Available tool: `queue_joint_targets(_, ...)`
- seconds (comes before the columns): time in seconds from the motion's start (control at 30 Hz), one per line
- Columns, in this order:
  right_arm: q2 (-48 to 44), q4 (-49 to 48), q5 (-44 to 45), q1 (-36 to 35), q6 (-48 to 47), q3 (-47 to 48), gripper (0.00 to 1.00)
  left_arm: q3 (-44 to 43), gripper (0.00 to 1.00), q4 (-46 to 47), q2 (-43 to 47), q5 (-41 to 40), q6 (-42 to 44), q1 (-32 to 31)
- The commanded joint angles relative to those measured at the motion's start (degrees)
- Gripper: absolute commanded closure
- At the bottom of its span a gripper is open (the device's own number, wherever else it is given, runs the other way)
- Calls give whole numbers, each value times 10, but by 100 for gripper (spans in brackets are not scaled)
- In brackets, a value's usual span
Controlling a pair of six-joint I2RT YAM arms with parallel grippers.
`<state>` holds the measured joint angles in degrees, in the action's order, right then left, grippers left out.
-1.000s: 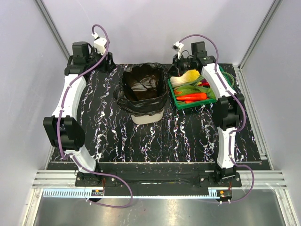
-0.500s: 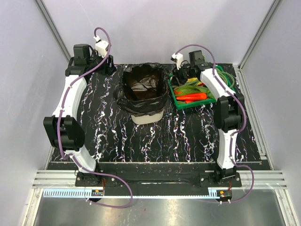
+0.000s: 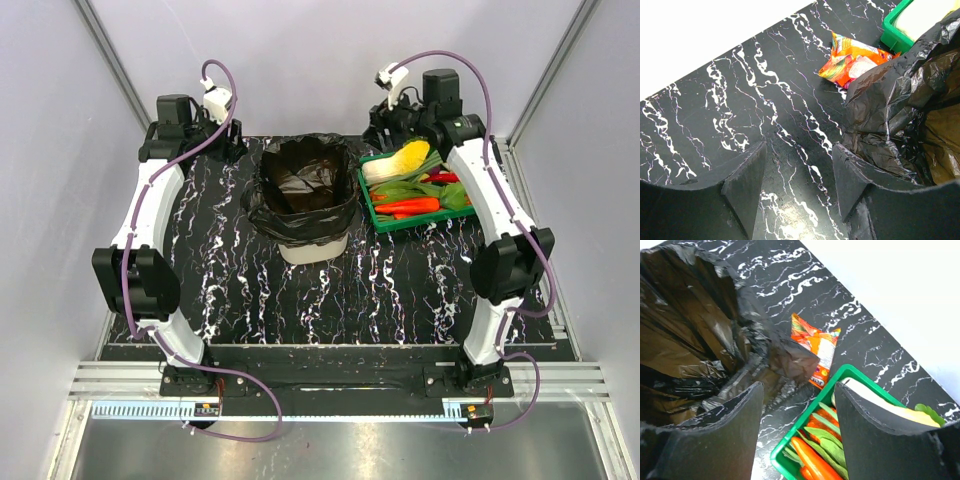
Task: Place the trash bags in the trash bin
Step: Adjust the trash bag in the trash bin.
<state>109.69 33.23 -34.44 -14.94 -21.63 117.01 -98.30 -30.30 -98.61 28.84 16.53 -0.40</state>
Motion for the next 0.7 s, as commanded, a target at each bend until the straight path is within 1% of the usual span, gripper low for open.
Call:
queue_joint_targets(0.0, -31, -14, 27, -41, 20, 16, 35, -10, 41, 17, 35, -8, 6, 4)
queue_joint_targets(0.13, -16, -14, 54, -76, 7, 41, 36, -11, 41, 17, 35, -4, 3, 4)
queue_joint_targets(0.27, 21, -13, 96, -97, -2, 75, 37, -8, 40, 18, 42, -3, 2, 4)
queue_joint_targets(0.47, 66, -13, 147, -99, -25, 113, 39, 4, 41, 19, 51, -4, 8, 4)
queue_joint_targets(0.67, 87, -8, 164, -99, -47, 117, 41, 8, 40, 22, 49, -4, 11, 4)
